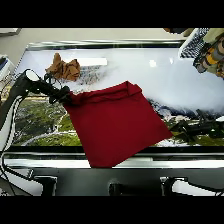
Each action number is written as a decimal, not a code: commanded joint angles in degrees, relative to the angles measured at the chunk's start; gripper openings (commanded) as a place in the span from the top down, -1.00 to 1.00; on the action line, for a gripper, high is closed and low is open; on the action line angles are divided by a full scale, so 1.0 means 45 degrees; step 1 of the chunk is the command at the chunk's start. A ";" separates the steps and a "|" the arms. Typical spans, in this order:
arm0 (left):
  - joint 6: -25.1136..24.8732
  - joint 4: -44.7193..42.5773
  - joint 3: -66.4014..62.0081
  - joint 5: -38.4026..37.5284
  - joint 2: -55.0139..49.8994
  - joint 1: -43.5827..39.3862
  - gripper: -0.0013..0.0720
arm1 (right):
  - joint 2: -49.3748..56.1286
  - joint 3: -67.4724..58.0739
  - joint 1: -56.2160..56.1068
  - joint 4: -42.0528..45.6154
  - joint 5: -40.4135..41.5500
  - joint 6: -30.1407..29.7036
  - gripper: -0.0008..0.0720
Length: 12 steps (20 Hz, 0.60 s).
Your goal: Fold the clothes and pants, and hang the long-sleeved shirts on hangers.
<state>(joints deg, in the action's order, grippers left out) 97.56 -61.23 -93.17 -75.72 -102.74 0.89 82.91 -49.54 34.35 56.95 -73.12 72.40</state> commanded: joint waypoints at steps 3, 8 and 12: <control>-0.0010 -0.0005 0.0000 0.0068 0.0010 -0.0301 0.92 | 0.0185 0.0899 0.0005 -0.0918 0.0534 -0.0398 0.05; -0.0005 -0.0005 0.0000 0.0058 0.0010 -0.0287 0.92 | -0.0087 0.0840 0.0005 -0.2419 0.0899 -0.0583 0.92; -0.0005 0.0044 0.0000 -0.0194 0.0010 -0.0311 0.92 | -0.0189 -0.2278 -0.0792 -0.2443 0.1894 0.1273 0.92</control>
<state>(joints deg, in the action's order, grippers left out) 97.54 -61.21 -93.17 -75.66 -102.74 -0.43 82.41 -51.70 33.17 46.68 -68.16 72.69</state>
